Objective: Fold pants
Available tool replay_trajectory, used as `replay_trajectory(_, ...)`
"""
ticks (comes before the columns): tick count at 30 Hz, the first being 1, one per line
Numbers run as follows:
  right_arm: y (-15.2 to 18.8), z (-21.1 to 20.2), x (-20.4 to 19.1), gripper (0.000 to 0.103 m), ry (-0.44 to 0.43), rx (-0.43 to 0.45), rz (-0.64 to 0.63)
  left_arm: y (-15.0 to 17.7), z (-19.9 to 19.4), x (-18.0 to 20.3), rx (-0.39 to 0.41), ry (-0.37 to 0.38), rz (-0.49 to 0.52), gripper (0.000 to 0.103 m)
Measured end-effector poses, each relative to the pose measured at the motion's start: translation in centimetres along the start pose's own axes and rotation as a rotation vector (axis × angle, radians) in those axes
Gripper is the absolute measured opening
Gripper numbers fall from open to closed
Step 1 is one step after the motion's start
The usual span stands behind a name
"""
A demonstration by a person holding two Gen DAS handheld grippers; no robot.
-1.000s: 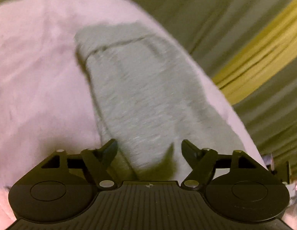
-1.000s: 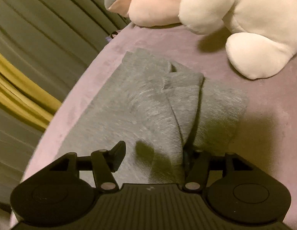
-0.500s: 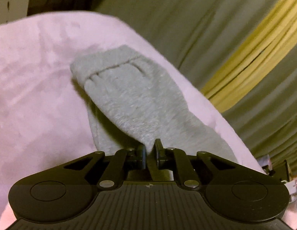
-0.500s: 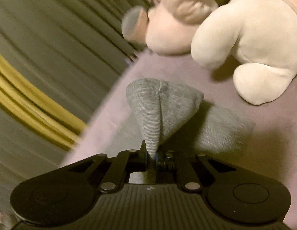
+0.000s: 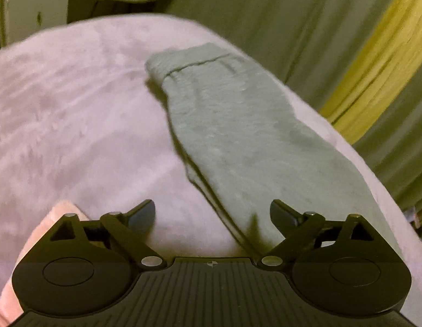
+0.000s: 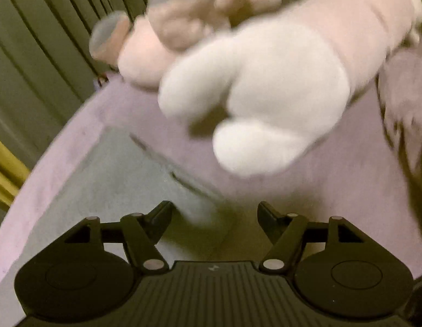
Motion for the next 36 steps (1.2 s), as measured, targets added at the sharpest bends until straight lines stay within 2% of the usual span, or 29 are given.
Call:
replay_trajectory(2, -1.3, -1.0, -1.1, 0.074, -0.058, 0.063, -0.042, 0.5, -0.3, 1.0, 0.014, -0.009, 0.062, 0.095)
replay_trajectory(3, -1.9, -1.1, -1.8, 0.083, -0.106, 0.087, -0.083, 0.4, -0.5, 1.3, 0.013, -0.005, 0.075, 0.096)
replay_trajectory(5, -2.6, -0.4, -4.0, 0.096, -0.187, 0.103, -0.197, 0.4, -0.1, 1.6, -0.011, 0.002, 0.078, 0.096)
replay_trajectory(7, -2.8, 1.6, -6.2, 0.096, -0.268, 0.09, -0.307, 0.6, 0.8, 1.7, -0.053, -0.006, 0.076, 0.096)
replay_trajectory(9, -2.9, 4.3, -8.3, 0.096, -0.244, 0.084, -0.406, 0.6, 1.5, 1.5, -0.078, -0.027, 0.06, 0.096)
replay_trajectory(11, -3.0, 6.7, -9.5, 0.096, -0.257, 0.062, -0.465, 0.7, 1.9, 1.2, -0.095, -0.049, 0.029, 0.096)
replay_trajectory(14, -2.9, 10.0, -10.9, 0.092, -0.281, 0.027, -0.49, 0.9, 2.3, 1.1, -0.111, -0.073, 0.017, 0.096)
replay_trajectory(16, -2.8, 11.1, -11.4, 0.082, -0.267, 0.002, -0.52, 0.9, 2.4, 1.5, -0.112, -0.085, 0.043, 0.096)
replay_trajectory(17, -2.8, 11.7, -11.6, 0.048, -0.286, -0.024, -0.517, 1.0, 2.4, 1.7, -0.115, -0.088, 0.059, 0.096)
replay_trajectory(18, -2.8, 11.6, -11.6, 0.023, -0.33, -0.064, -0.491, 1.1, 2.4, 2.0, -0.12, -0.095, 0.079, 0.096)
replay_trajectory(19, -2.8, 12.0, -11.6, 0.023, -0.339, -0.085, -0.463, 1.1, 2.5, 2.2, -0.126, -0.102, 0.097, 0.096)
replay_trajectory(21, -3.5, 11.9, -11.1, 0.011, -0.349, -0.062, -0.438, 1.2, 2.7, 2.6, -0.138, -0.105, 0.124, 0.096)
replay_trajectory(22, -3.8, 11.7, -10.9, 0.01, -0.371, -0.047, -0.404, 1.2, 2.6, 2.7, -0.137, -0.106, 0.133, 0.096)
replay_trajectory(25, -5.2, 10.0, -10.9, 0.008, -0.4, 0.052, -0.336, 1.3, 2.4, 2.9, -0.126, -0.102, 0.145, 0.096)
replay_trajectory(28, -6.6, 9.1, -12.1, 0.007, -0.417, 0.133, -0.321, 1.2, 2.3, 2.9, -0.125, -0.108, 0.144, 0.096)
replay_trajectory(30, -7.0, 10.3, -12.9, 0.004, -0.347, 0.161, -0.362, 1.2, 2.2, 2.9, -0.121, -0.114, 0.14, 0.096)
replay_trajectory(33, -7.2, 13.0, -12.7, 0.009, -0.243, 0.085, -0.353, 1.1, 2.2, 2.8, -0.12, -0.12, 0.13, 0.096)
replay_trajectory(34, -7.3, 12.2, -12.3, 0.01, -0.242, 0.13, -0.338, 1.1, 2.2, 2.7, -0.12, -0.121, 0.125, 0.096)
replay_trajectory(35, -7.3, 10.9, -11.7, 0.019, -0.278, 0.184, -0.318, 1.1, 2.3, 2.6, -0.121, -0.123, 0.122, 0.096)
replay_trajectory(36, -7.2, 9.2, -10.7, 0.04, -0.326, 0.237, -0.279, 1.2, 2.3, 2.6, -0.123, -0.125, 0.121, 0.096)
Point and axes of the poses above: each gripper's, at about its wrist camera, not at the fingertips, and z roughly the way its jaws point, x to its right, y to its underside, the point moved 1 cm from there along z, roughly the way its jaws point, and after that the axes turned 12 degrees about x, right-handed, at the moved point
